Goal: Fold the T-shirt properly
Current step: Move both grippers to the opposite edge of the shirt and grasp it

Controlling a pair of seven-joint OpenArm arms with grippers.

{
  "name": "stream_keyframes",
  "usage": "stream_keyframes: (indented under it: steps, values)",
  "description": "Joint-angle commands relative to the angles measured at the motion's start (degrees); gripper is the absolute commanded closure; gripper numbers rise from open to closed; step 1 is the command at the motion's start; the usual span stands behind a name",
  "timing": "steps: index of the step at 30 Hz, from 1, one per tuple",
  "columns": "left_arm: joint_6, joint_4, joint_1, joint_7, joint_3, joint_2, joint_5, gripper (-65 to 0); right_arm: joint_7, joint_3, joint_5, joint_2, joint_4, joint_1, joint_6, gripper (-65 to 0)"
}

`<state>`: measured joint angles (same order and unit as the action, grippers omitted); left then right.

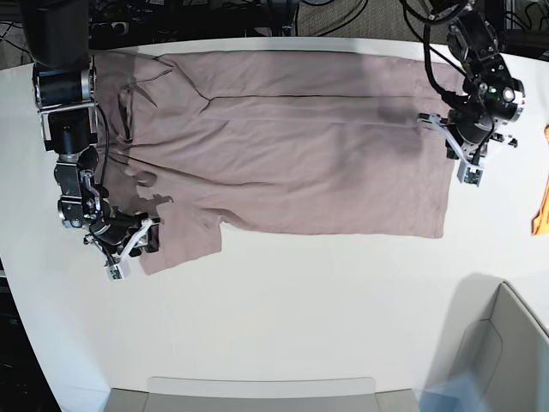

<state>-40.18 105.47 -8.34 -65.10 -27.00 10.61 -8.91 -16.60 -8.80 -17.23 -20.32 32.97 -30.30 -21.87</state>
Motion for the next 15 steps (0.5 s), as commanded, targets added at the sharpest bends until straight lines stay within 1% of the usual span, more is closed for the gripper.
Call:
stream_keyframes:
  steps: [1, 6, 7, 9, 11, 13, 15]
  values:
    - [0.2, -0.2, 1.5, 0.8, 0.0, 0.5, -0.2, 0.0, -5.0, -0.1, 1.2, 0.3, -0.5, 0.2, -0.8, -24.4]
    - [0.2, -6.4, 8.2, 1.3, 0.0, 0.8, -0.4, 0.0, -5.0, 0.2, 1.2, 0.5, -0.5, 0.2, -0.8, -24.4]
    - [0.2, -7.8, 9.8, 1.3, 0.0, 0.9, -0.4, -1.3, -5.0, 0.2, 1.2, 0.4, -0.5, 0.2, -0.8, -24.4]
    - [0.2, -11.6, 14.1, 1.3, 0.1, 1.0, -0.4, -8.7, -5.0, 0.2, 1.2, 0.2, -0.5, 0.2, -0.8, -24.4]
    - [0.2, -16.4, 18.3, 1.8, 0.1, 1.3, -0.4, -13.2, -5.0, 0.2, 1.2, 0.1, -0.5, 0.2, -0.8, -24.4]
    - [0.2, -22.4, 22.4, 3.9, 0.3, 3.1, -0.4, -13.3, -5.0, 0.2, 1.2, 0.1, -0.5, 0.2, -0.9, -24.4]
    - [0.2, -30.3, 26.3, 6.5, 3.3, 4.9, -0.4, -12.2, -5.0, 0.2, 1.2, 0.1, -0.5, 0.2, -0.9, -24.4]
